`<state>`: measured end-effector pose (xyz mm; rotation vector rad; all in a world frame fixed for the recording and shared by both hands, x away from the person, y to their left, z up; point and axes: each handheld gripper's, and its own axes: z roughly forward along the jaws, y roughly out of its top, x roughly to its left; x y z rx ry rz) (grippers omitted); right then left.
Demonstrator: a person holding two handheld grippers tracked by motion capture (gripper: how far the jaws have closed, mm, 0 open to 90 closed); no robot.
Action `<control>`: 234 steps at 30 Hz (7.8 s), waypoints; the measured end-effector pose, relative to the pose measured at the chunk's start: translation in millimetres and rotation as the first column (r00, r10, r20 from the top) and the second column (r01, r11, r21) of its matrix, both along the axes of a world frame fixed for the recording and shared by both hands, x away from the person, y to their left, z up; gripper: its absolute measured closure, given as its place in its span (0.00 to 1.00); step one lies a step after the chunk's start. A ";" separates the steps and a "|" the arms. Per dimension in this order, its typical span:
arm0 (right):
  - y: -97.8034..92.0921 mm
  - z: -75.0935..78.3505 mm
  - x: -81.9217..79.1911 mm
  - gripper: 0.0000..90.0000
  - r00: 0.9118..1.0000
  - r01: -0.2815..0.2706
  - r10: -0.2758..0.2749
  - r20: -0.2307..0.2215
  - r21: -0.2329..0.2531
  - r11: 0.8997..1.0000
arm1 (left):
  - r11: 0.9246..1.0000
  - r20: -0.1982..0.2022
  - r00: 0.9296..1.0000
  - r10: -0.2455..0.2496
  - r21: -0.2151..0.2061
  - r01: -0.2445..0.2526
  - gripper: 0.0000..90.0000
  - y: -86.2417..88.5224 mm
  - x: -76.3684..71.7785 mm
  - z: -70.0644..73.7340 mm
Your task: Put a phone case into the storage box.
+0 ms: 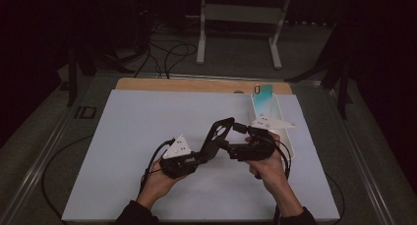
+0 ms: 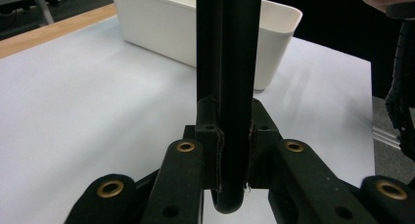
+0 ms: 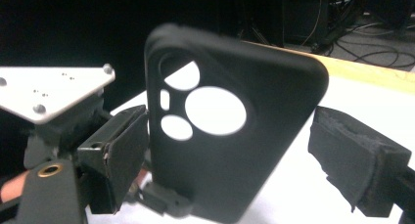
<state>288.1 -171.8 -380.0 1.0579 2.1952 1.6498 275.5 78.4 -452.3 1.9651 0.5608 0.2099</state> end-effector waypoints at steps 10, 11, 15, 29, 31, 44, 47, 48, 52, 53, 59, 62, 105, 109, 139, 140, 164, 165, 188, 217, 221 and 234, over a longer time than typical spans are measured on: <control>10.9 1.5 3.4 0.15 1.000 0.027 -0.026 -0.013 0.044 0.999 | 1.000 0.001 1.000 0.006 0.004 -0.006 0.89 -6.8 -2.6 -3.5; 10.9 1.5 3.4 0.15 1.000 0.027 -0.026 -0.013 0.044 0.999 | 1.000 0.001 1.000 0.006 0.004 -0.006 0.89 -6.8 -2.6 -3.5; 14.7 2.1 4.3 0.13 0.999 0.037 -0.036 -0.009 0.076 0.996 | 1.000 -0.006 1.000 0.001 -0.015 -0.001 0.90 -9.8 -3.7 -4.5; 26.1 2.5 5.3 0.13 0.998 0.042 -0.046 0.034 0.098 0.994 | 0.999 0.001 1.000 -0.015 -0.032 0.015 0.89 -13.4 -7.1 -5.7; 27.8 2.2 4.5 0.13 0.998 0.038 -0.042 0.044 0.089 0.995 | 0.999 0.000 1.000 -0.014 -0.029 0.014 0.89 -13.7 -7.2 -6.4; 27.6 4.8 0.2 0.15 0.997 0.037 -0.041 0.064 0.059 0.998 | 1.000 0.007 1.000 -0.010 -0.022 0.010 0.86 -11.9 -7.1 -6.2; 27.4 4.5 0.2 0.15 0.997 0.036 -0.040 0.065 0.060 0.998 | 1.000 0.003 1.000 -0.015 -0.025 0.015 0.83 -11.3 -7.0 -6.1; 27.2 4.4 0.2 0.15 0.997 0.036 -0.040 0.064 0.061 0.997 | 1.000 0.003 1.000 -0.015 -0.026 0.015 0.81 -10.9 -7.0 -5.9; 26.6 4.4 0.0 0.15 0.997 0.037 -0.041 0.067 0.059 0.998 | 0.999 -0.013 1.000 0.008 -0.039 -0.008 0.65 -7.2 -5.1 -5.1; 26.2 4.4 0.1 0.15 0.997 0.038 -0.042 0.068 0.057 0.998 | 0.999 -0.023 1.000 0.012 -0.044 -0.013 0.63 -5.7 -4.1 -5.0; 23.4 3.3 1.5 0.15 0.996 0.053 -0.057 0.065 0.055 0.997 | 0.996 -0.013 0.997 0.070 -0.051 -0.071 0.41 1.1 -4.0 -3.5; 23.2 2.4 1.7 0.15 0.996 0.055 -0.058 0.061 0.051 0.997 | 0.993 0.003 0.994 0.113 -0.044 -0.113 0.28 3.3 -4.5 -2.6; 15.1 2.5 3.0 0.15 0.995 0.080 -0.084 0.061 0.059 0.995 | 0.915 0.111 0.910 0.401 -0.003 -0.403 0.00 101.9 -22.5 -17.7; 15.7 3.1 2.7 0.15 0.995 0.078 -0.082 0.064 0.055 0.995 | 0.905 0.112 0.899 0.423 -0.001 -0.426 0.00 113.7 -26.3 -23.2; 5.6 16.5 16.4 0.15 0.988 0.124 -0.129 0.090 0.061 0.990 | 0.861 0.105 0.859 0.501 0.041 -0.507 0.00 151.6 -43.3 -41.8; 5.6 16.5 16.4 0.15 0.988 0.124 -0.129 0.090 0.061 0.990 | 0.861 0.105 0.859 0.501 0.041 -0.507 0.00 151.6 -43.3 -41.8; -16.9 30.7 49.0 0.16 0.967 0.224 -0.227 0.112 0.036 0.974 | 0.849 0.110 0.845 0.523 0.023 -0.528 0.00 154.0 -45.5 -40.1; -18.2 31.1 50.4 0.16 0.966 0.229 -0.232 0.113 0.036 0.973 | 0.849 0.111 0.845 0.523 0.025 -0.528 0.00 154.0 -45.4 -40.1; -37.1 37.7 71.7 0.16 0.943 0.305 -0.306 0.129 0.028 0.952 | 0.850 0.121 0.846 0.519 0.033 -0.526 0.00 151.9 -45.8 -40.0; -64.0 44.5 104.4 0.16 0.887 0.443 -0.438 0.143 0.000 0.896 | 0.849 0.121 0.845 0.520 0.035 -0.527 0.00 151.6 -45.6 -40.4; -68.2 44.7 109.3 0.16 0.878 0.463 -0.457 0.146 -0.008 0.886 | 0.850 0.121 0.847 0.517 0.039 -0.525 0.00 151.3 -45.3 -40.6; -77.8 36.4 127.0 0.16 0.842 0.530 -0.521 0.137 -0.039 0.847 | 0.849 0.122 0.846 0.518 0.041 -0.526 0.00 151.0 -45.2 -40.9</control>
